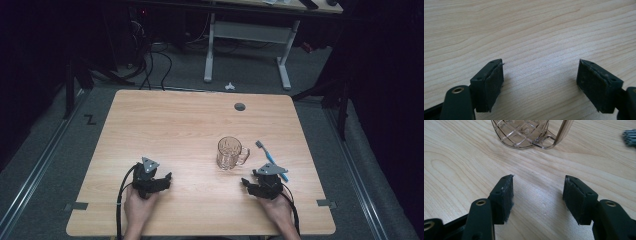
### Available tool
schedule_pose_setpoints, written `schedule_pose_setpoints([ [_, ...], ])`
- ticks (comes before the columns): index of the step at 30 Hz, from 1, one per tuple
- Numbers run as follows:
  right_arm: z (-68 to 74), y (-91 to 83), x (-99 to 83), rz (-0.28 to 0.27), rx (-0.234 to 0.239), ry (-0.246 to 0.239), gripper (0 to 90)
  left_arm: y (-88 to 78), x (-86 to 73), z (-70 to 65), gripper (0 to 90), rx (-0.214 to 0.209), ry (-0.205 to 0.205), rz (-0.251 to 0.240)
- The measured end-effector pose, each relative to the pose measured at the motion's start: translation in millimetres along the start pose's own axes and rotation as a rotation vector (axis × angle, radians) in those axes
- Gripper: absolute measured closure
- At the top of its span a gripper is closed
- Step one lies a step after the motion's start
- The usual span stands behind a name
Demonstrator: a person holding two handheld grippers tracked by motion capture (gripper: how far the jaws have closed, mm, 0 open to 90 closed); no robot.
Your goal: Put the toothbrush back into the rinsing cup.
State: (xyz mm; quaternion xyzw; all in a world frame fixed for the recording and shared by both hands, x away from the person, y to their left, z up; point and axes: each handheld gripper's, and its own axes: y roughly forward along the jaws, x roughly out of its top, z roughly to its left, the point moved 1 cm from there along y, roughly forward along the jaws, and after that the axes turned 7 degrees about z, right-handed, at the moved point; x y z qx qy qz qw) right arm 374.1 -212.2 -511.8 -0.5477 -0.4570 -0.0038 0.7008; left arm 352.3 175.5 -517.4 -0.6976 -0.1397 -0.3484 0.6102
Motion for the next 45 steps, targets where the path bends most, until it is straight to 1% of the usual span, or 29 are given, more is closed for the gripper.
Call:
schedule_pose_setpoints([
  [4, 0.1, -0.1, -0.1, -0.002, -0.001, -0.002, 42.8, 0.0, 0.0, 0.0, 22.2, 0.0, 0.0, 0.0],
  [6, 0.9, -0.7, -0.6, 0.0, -0.005, 0.008, 44.4, 0.0, 0.0, 0.1, 22.2, 0.0, 0.0, 0.0],
  [10, 0.2, -1.2, -1.1, -0.004, -0.01, 0.012, 47.7, 0.0, 0.0, 0.0, 22.2, 0.0, 0.0, 0.0],
  [21, 0.3, -3.4, -2.3, -0.004, -0.019, 0.01, 54.5, 0.0, 0.0, 0.0, 22.3, 0.0, 0.0, 0.0],
  [23, 0.5, -4.9, -2.6, -0.005, -0.018, 0.016, 54.9, 0.0, 0.0, 0.0, 22.2, 0.0, 0.0, 0.0],
  [30, -0.9, -10.5, -3.4, -0.016, -0.015, 0.011, 55.4, 0.0, 0.0, 0.1, 22.2, 0.0, 0.0, 0.0],
  [45, -6.7, -24.5, -9.1, -0.042, -0.015, 0.03, 56.5, 0.0, 0.0, 0.0, 22.2, -0.001, 0.0, 0.0],
])
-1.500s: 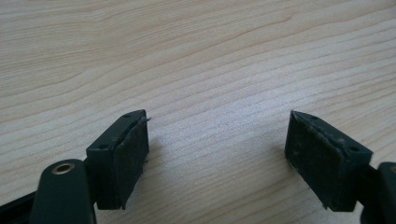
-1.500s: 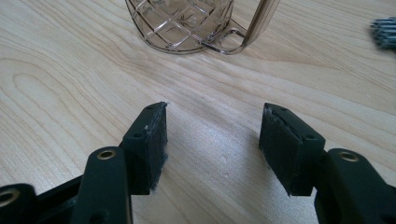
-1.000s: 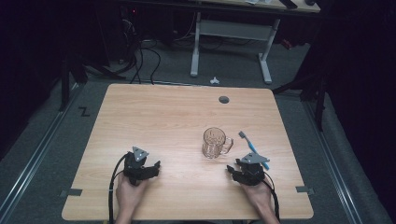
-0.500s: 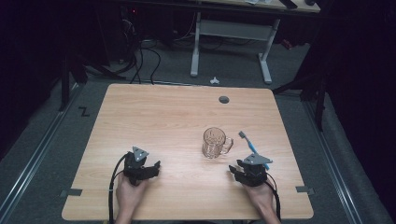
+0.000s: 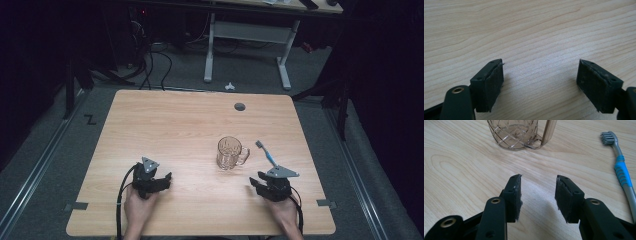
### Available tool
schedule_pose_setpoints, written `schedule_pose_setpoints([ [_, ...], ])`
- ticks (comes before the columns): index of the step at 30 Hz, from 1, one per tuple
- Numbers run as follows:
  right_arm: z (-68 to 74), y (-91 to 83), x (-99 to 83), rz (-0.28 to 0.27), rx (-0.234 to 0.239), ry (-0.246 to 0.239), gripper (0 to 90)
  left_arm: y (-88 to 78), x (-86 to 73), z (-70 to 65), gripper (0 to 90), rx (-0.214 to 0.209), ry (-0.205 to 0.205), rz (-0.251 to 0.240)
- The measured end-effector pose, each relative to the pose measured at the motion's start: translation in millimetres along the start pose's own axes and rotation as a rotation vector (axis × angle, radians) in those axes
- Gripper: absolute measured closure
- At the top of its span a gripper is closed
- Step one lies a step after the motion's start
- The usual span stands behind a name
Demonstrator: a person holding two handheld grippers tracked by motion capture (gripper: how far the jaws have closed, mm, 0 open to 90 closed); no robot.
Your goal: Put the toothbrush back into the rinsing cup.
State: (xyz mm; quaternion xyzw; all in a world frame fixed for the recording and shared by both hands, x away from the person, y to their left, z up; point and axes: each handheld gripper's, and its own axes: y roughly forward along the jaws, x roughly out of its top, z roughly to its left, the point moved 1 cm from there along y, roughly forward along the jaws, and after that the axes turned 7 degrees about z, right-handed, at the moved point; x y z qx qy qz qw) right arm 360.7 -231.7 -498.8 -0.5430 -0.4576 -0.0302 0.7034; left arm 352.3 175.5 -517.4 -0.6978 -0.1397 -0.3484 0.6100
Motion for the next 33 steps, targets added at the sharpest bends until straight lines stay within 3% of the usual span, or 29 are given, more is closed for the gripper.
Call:
schedule_pose_setpoints([
  [24, -14.2, -13.7, -10.6, -0.012, -0.016, 0.027, 60.4, 0.0, 0.0, 0.0, 22.2, 0.0, 0.0, 0.0],
  [33, -24.8, -20.7, -13.6, -0.014, -0.028, 0.059, 61.8, 0.0, 0.0, 0.0, 22.2, 0.0, 0.0, 0.0],
])
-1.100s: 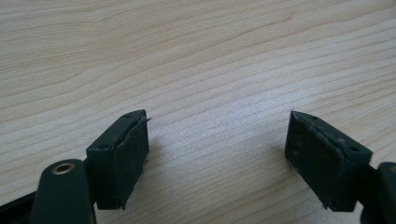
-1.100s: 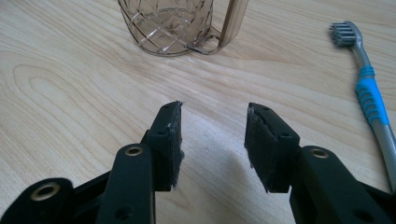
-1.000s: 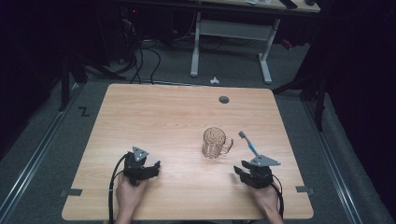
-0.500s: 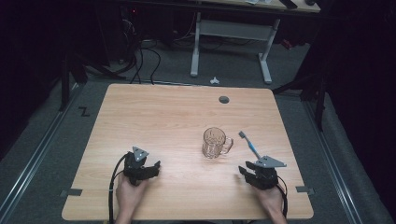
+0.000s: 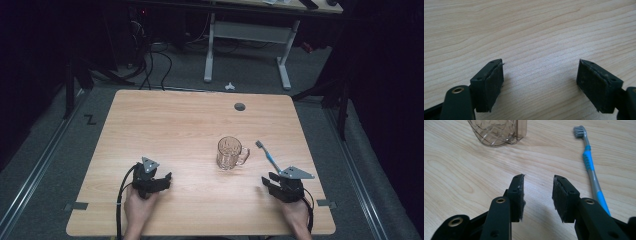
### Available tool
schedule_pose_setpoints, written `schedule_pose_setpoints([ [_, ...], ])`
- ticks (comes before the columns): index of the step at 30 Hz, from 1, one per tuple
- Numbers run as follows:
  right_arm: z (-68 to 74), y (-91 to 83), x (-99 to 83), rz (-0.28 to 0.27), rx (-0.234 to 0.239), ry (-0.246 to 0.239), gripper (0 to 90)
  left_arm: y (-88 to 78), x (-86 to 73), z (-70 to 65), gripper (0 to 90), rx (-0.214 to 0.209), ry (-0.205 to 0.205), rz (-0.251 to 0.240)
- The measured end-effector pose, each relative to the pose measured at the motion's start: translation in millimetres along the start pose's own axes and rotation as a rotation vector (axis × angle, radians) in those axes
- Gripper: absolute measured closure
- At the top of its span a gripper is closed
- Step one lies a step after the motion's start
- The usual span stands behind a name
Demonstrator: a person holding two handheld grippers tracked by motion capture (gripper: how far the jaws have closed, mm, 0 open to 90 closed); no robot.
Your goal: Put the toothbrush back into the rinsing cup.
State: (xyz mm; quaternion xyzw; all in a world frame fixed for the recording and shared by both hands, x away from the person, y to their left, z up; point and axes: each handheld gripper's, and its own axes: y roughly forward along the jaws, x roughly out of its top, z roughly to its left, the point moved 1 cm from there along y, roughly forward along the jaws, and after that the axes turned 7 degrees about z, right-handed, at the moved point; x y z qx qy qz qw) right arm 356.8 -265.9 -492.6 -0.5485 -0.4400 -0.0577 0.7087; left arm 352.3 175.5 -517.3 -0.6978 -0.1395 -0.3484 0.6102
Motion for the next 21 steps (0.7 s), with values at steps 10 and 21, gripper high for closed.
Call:
schedule_pose_setpoints([
  [10, -9.0, -1.5, -0.4, 0.01, -0.012, 0.014, 63.0, 0.0, 0.0, 0.0, 22.3, 0.0, 0.0, 0.0],
  [21, -18.1, -4.7, 1.7, 0.011, -0.025, 0.03, 63.8, 0.0, 0.0, 0.0, 22.3, 0.0, 0.0, 0.0],
])
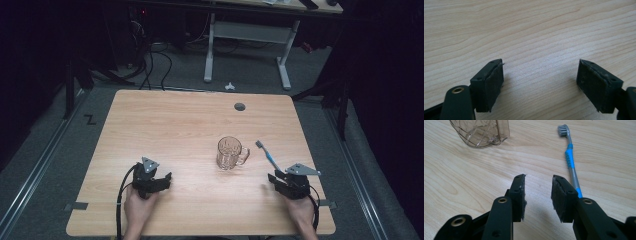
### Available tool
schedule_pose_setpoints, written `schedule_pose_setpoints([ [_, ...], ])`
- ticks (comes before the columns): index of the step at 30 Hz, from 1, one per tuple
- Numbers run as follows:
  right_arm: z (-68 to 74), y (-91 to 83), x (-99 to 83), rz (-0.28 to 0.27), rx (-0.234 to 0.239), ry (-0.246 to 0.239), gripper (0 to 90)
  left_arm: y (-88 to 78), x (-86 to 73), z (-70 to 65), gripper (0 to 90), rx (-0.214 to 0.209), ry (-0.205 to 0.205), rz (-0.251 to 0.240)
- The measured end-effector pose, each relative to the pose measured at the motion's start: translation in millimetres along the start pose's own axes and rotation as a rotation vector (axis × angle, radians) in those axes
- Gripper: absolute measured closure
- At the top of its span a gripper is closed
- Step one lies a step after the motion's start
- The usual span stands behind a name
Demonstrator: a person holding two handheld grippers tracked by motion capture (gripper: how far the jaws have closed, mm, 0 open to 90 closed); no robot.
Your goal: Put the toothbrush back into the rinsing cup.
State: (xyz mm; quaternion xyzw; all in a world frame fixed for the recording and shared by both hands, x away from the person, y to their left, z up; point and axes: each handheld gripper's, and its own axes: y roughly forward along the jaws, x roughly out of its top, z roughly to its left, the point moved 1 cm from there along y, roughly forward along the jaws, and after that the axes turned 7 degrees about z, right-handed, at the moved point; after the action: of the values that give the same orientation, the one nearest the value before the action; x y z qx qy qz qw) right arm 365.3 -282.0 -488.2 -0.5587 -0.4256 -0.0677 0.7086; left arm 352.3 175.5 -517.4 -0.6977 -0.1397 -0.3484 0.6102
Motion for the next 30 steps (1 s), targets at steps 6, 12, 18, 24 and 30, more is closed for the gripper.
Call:
schedule_pose_setpoints([
  [6, -3.6, -1.6, 3.5, 0.004, -0.01, -0.004, 64.1, 0.0, 0.0, 0.0, 22.3, 0.0, 0.0, 0.0],
  [12, -7.6, -3.0, 7.5, 0.008, -0.016, -0.005, 64.3, 0.0, 0.0, 0.0, 22.3, 0.0, 0.0, 0.0],
  [18, -13.8, -4.4, 11.5, 0.008, -0.019, 0.007, 64.5, 0.0, 0.0, 0.0, 22.3, 0.0, 0.0, 0.0],
  [24, -18.4, -3.8, 14.5, 0.022, -0.024, 0.005, 65.2, 0.0, 0.0, 0.0, 22.3, 0.0, 0.0, 0.0],
  [30, -22.6, -3.4, 17.7, 0.028, -0.028, 0.01, 65.2, 0.0, 0.0, 0.0, 22.3, 0.0, 0.0, 0.0],
])
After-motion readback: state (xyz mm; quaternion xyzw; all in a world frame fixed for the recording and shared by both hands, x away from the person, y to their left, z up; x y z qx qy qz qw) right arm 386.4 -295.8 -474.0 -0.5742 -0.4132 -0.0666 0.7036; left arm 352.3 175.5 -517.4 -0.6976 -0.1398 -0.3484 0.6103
